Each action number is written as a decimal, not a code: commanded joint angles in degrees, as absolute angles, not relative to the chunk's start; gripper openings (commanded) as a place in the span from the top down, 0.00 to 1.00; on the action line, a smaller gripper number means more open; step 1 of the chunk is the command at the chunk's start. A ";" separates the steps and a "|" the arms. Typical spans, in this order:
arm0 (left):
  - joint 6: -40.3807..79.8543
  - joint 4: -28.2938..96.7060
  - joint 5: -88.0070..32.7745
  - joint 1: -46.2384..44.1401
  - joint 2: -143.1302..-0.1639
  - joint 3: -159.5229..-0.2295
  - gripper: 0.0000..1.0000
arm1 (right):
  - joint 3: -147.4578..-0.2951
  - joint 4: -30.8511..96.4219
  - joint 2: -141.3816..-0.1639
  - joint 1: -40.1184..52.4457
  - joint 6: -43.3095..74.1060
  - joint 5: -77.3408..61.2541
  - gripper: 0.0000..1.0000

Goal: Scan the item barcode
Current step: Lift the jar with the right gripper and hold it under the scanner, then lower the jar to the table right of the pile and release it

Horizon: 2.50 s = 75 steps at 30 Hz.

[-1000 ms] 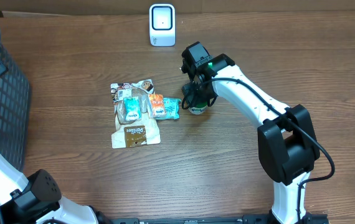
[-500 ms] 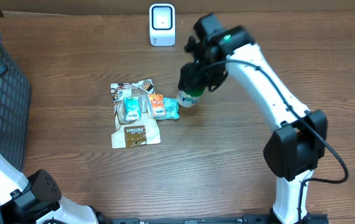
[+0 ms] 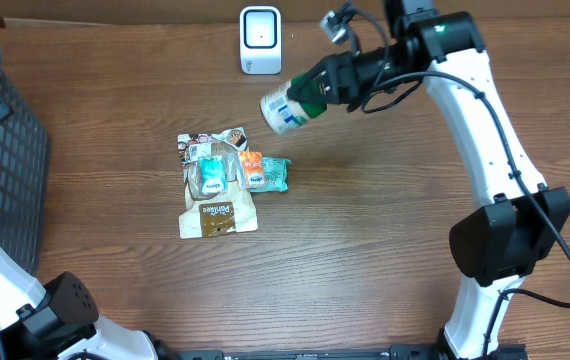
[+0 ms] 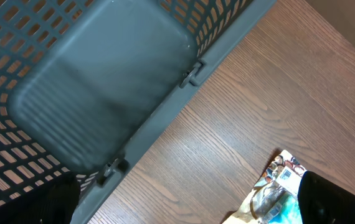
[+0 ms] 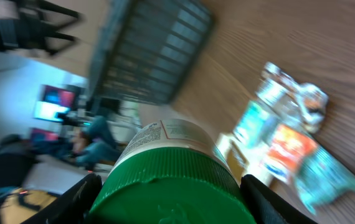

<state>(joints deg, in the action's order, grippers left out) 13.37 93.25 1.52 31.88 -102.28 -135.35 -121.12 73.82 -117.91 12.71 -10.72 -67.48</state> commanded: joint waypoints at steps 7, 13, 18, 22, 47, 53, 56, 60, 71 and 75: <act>13.96 93.17 1.48 31.86 -102.00 -135.02 0.00 | -123.42 73.14 -114.85 11.68 -12.49 -76.42 0.70; 13.96 93.14 1.48 31.86 -102.00 -135.02 0.00 | -123.42 73.10 -114.87 13.02 -12.45 -68.82 0.70; 13.93 93.17 1.48 31.86 -102.00 -135.02 0.00 | -123.39 70.50 -114.87 17.76 -12.03 -48.56 0.70; 13.96 93.17 1.48 31.86 -102.00 -135.02 0.00 | -123.39 66.06 -114.87 22.59 -11.84 -29.98 0.65; 13.96 93.14 1.48 31.86 -102.00 -135.02 0.00 | -122.21 13.43 -127.55 28.56 -38.98 8.82 0.78; 13.93 93.17 1.48 31.86 -102.00 -135.02 0.00 | -122.21 4.56 -133.67 28.60 -46.85 16.69 0.73; 13.96 93.17 1.48 31.86 -102.00 -135.02 0.01 | -122.21 2.15 -136.25 28.60 -47.05 16.58 0.73; 13.96 93.14 1.48 31.86 -102.00 -135.02 0.00 | -122.21 0.30 -138.63 28.67 -49.23 14.28 0.73; 13.93 93.17 1.48 31.86 -102.00 -135.02 0.00 | -122.21 -1.23 -140.55 28.84 -56.25 14.28 0.73; 13.96 93.17 1.48 31.86 -102.00 -135.02 0.00 | -122.21 -1.21 -140.55 29.17 -55.88 14.06 0.73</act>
